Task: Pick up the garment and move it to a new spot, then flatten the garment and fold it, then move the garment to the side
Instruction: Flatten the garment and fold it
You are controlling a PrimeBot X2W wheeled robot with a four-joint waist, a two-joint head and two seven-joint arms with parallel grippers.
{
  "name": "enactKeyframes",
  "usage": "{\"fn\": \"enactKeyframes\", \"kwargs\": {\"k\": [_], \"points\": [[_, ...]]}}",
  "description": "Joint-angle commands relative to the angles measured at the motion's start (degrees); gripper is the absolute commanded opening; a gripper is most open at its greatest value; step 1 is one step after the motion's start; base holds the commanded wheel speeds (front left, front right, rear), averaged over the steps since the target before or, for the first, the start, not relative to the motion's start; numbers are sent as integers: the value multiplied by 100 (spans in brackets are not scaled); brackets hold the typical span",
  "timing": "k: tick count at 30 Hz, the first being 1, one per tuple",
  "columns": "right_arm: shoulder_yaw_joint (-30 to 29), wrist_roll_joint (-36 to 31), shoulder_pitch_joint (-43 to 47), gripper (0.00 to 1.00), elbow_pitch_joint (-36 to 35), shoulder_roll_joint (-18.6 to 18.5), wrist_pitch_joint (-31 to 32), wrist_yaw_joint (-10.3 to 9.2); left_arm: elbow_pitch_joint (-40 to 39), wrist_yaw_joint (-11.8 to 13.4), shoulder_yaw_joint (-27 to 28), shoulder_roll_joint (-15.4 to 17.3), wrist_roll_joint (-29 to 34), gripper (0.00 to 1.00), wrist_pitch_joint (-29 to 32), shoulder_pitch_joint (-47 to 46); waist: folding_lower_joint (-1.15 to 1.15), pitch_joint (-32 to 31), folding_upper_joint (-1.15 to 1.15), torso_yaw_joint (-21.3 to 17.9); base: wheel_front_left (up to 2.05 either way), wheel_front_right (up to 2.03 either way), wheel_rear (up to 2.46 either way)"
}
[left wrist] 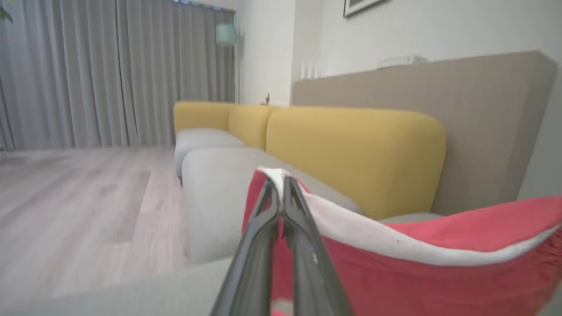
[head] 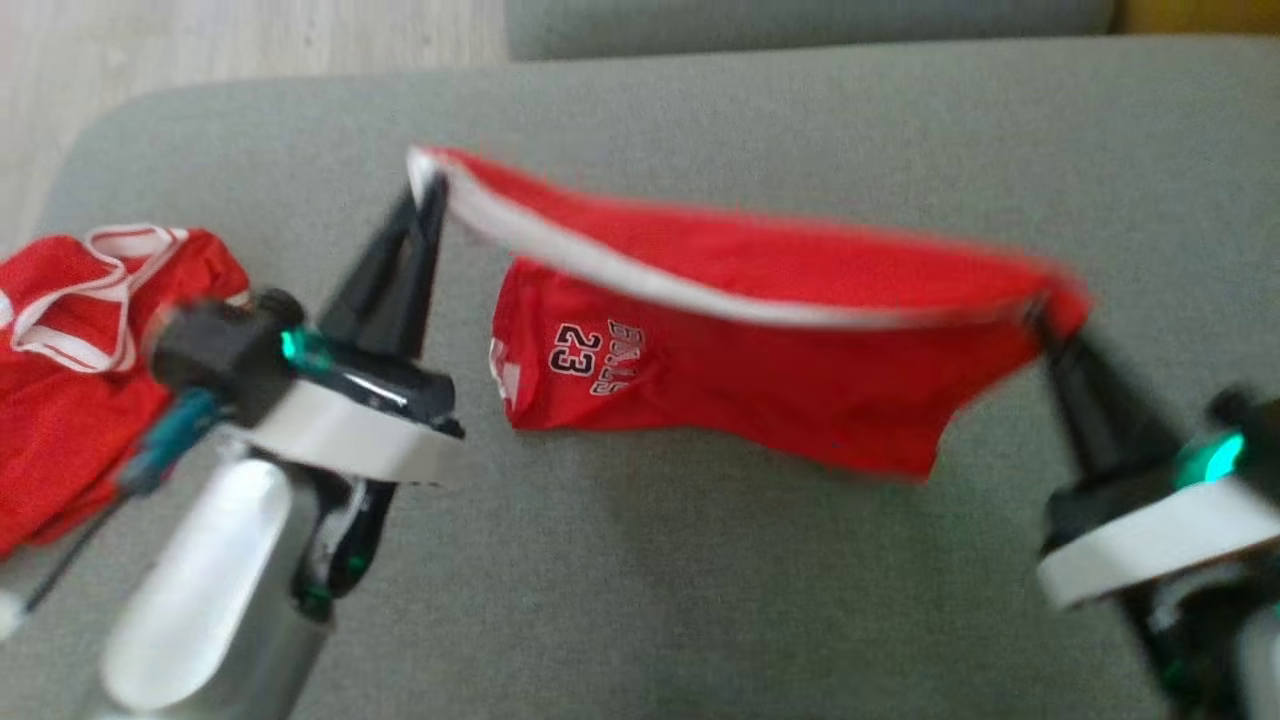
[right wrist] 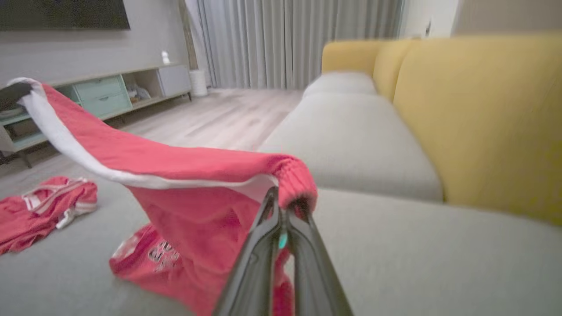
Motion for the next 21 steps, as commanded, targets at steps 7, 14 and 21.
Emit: {"fn": "enactKeyframes", "kwargs": {"k": [7, 14, 21], "points": [[-415, -267, -1326, 0, -1414, -743, 226, -3, -2651, 394, 686, 688, 480, 0, 499, -853, 0, -533, 0, 170, 0, 0, 0], [-624, -55, -1814, 0, -1487, -869, 518, -3, -2995, 579, 846, 697, 385, 0, 925, -1189, 0, -540, 0, 199, 0, 0, 0], [-253, 373, -2775, 0, -292, -929, 336, -3, -1121, 330, 822, 216, -189, 0, 635, -1606, 0, -168, 0, 161, 0, 0, 0]]}}
